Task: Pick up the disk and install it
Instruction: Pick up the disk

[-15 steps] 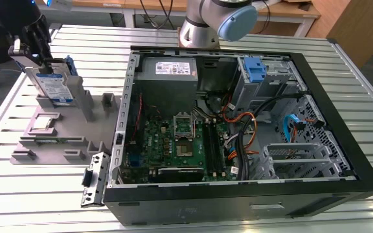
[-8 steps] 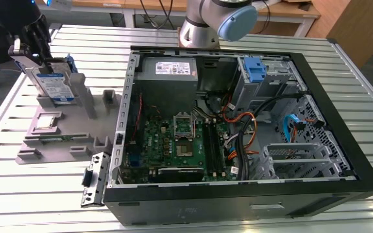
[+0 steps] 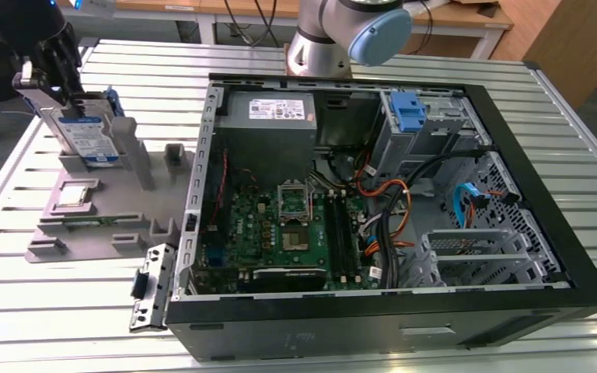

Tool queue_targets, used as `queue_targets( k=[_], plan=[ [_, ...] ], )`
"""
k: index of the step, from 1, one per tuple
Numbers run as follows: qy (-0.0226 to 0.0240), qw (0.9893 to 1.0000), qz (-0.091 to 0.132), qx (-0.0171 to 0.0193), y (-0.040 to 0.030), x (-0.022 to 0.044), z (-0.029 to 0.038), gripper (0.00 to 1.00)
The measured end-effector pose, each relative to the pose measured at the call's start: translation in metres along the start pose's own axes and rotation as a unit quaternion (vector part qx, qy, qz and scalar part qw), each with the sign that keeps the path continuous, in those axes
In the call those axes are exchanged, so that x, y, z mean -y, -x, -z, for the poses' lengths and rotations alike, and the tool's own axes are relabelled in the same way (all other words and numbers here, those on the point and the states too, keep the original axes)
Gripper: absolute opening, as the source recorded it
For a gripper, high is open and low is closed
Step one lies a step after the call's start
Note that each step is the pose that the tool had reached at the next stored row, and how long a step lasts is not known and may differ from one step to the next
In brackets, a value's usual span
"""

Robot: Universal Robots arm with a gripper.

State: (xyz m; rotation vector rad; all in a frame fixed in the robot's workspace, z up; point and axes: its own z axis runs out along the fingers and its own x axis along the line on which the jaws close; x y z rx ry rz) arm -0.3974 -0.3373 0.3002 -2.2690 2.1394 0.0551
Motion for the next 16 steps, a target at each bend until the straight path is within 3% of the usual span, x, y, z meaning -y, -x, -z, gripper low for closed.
queue_targets(
  k=[1, 3, 4, 8, 12, 16],
  plan=[
    [0.0000, 1.0000, 0.000, 0.0000, 0.0000, 0.0000, 0.0000, 0.43],
    [0.0000, 1.0000, 0.000, 0.0000, 0.0000, 0.0000, 0.0000, 0.43],
    [0.0000, 1.0000, 0.000, 0.0000, 0.0000, 0.0000, 0.0001, 0.49],
    [-0.0006, 0.9998, -0.018, 0.0001, 0.0000, 0.0001, -0.0001, 0.49],
    [-0.0020, 0.9987, -0.050, 0.0004, -0.0001, 0.0000, -0.0007, 0.49],
    [-0.0021, 0.9987, -0.051, 0.0004, 0.0000, 0.0000, -0.0008, 0.49]
  ],
)
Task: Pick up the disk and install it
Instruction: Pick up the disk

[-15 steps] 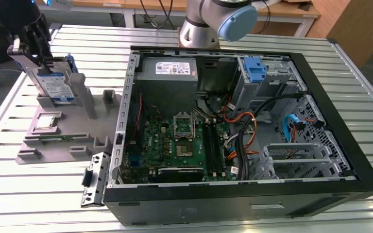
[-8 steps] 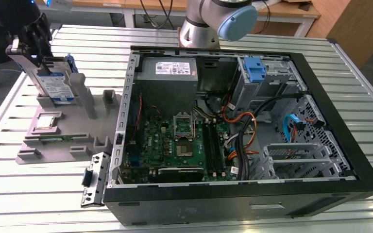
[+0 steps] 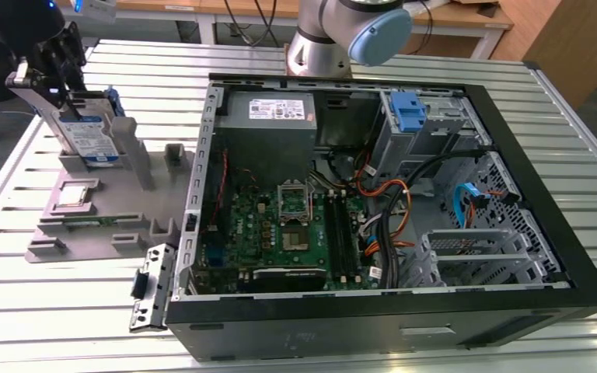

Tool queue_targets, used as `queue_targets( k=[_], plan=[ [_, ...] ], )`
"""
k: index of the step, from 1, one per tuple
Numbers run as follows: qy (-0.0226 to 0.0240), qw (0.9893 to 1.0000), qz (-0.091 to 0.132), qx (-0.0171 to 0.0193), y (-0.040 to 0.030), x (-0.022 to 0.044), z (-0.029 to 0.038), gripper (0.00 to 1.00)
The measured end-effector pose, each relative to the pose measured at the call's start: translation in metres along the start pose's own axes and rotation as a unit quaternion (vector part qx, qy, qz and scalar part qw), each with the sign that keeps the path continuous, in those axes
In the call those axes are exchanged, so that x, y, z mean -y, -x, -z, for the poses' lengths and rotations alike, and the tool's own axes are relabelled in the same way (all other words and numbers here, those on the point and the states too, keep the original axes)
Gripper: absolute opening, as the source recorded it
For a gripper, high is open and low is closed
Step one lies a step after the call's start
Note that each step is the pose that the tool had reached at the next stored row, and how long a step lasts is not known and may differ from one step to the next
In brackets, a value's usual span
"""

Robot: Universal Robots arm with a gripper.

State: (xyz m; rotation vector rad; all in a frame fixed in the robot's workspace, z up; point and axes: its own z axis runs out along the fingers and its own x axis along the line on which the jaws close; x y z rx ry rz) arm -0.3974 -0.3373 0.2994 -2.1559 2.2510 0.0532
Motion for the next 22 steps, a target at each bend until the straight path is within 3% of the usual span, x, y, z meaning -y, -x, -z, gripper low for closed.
queue_targets(
  k=[4, 6, 22],
  plan=[
    [0.0000, 1.0000, -0.001, 0.0000, 0.0000, 0.0000, 0.0000, 0.48],
    [0.0000, 1.0000, -0.001, 0.0000, 0.0000, 0.0000, 0.0000, 0.36],
    [-0.0003, 1.0000, -0.005, -0.0013, 0.0001, 0.0000, 0.0028, 0.35]
  ],
)
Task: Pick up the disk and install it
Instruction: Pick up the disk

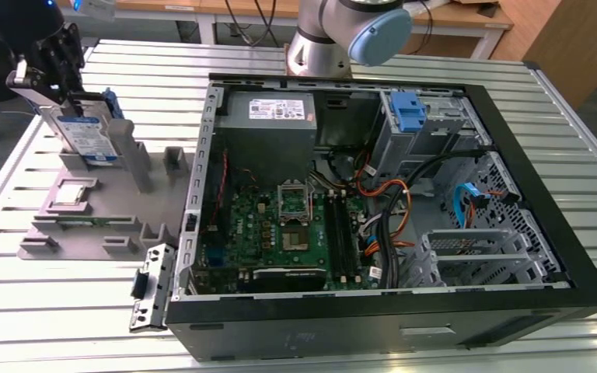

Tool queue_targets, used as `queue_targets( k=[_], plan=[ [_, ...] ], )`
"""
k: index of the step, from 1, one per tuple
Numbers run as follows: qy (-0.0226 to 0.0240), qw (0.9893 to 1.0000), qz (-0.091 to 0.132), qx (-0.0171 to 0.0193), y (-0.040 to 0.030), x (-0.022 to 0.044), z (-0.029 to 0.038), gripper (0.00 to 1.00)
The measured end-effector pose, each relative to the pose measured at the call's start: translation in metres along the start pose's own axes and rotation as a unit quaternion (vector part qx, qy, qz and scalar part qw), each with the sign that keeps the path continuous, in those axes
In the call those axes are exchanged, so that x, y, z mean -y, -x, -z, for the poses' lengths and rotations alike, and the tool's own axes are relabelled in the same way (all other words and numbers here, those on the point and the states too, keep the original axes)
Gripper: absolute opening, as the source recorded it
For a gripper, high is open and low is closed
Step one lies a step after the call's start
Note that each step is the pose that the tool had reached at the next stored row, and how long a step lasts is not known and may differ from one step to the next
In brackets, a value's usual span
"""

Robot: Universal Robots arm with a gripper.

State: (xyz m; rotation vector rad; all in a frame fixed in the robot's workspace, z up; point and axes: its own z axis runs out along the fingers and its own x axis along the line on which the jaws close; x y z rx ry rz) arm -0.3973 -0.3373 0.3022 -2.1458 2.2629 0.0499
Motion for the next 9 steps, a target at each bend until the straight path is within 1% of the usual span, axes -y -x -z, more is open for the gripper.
queue_targets(
  k=[6, 9],
  plan=[
    [0.0000, 1.0000, 0.000, -0.0001, 0.0000, 0.0000, 0.0004, 0.35],
    [0.0001, 1.0000, 0.000, -0.0001, 0.0001, 0.0000, 0.0026, 0.35]
  ],
)
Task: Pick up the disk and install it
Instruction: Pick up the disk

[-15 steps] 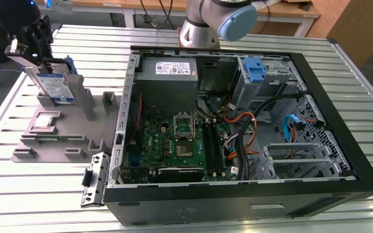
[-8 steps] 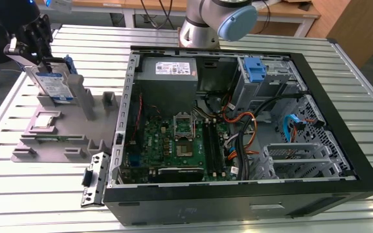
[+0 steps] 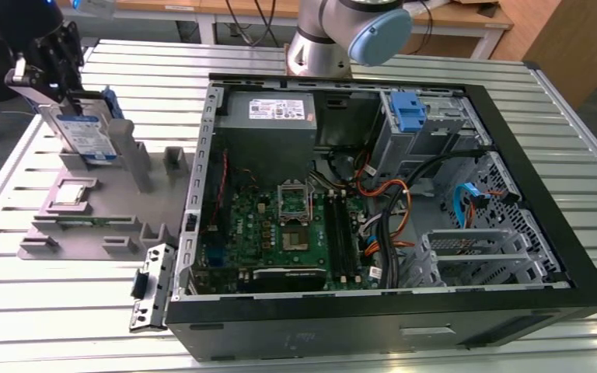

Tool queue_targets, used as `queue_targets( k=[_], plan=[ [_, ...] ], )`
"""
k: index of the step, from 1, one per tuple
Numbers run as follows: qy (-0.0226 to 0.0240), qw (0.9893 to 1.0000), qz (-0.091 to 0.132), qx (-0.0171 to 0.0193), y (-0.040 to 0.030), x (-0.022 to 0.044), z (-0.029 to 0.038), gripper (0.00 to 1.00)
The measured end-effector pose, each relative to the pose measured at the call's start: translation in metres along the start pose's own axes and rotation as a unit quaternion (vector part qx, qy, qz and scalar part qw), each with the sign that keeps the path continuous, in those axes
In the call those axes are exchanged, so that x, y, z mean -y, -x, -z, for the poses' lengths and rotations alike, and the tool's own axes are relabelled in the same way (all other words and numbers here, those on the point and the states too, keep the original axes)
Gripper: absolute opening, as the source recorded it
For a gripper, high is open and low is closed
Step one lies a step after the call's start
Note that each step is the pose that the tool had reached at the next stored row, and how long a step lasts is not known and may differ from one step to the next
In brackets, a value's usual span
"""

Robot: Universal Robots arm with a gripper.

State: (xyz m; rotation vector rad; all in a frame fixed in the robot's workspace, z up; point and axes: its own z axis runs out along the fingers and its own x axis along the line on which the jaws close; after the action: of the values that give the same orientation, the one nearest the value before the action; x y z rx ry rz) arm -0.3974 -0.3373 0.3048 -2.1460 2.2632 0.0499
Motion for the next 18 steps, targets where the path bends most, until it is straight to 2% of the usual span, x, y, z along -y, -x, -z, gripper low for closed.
queue_targets(
  k=[5, 18],
  plan=[
    [-0.0001, 1.0000, 0.000, 0.0001, 0.0002, -0.0001, 0.0045, 0.35],
    [-0.0001, 1.0000, 0.000, 0.0007, 0.0002, 0.0000, 0.0046, 0.35]
  ],
)
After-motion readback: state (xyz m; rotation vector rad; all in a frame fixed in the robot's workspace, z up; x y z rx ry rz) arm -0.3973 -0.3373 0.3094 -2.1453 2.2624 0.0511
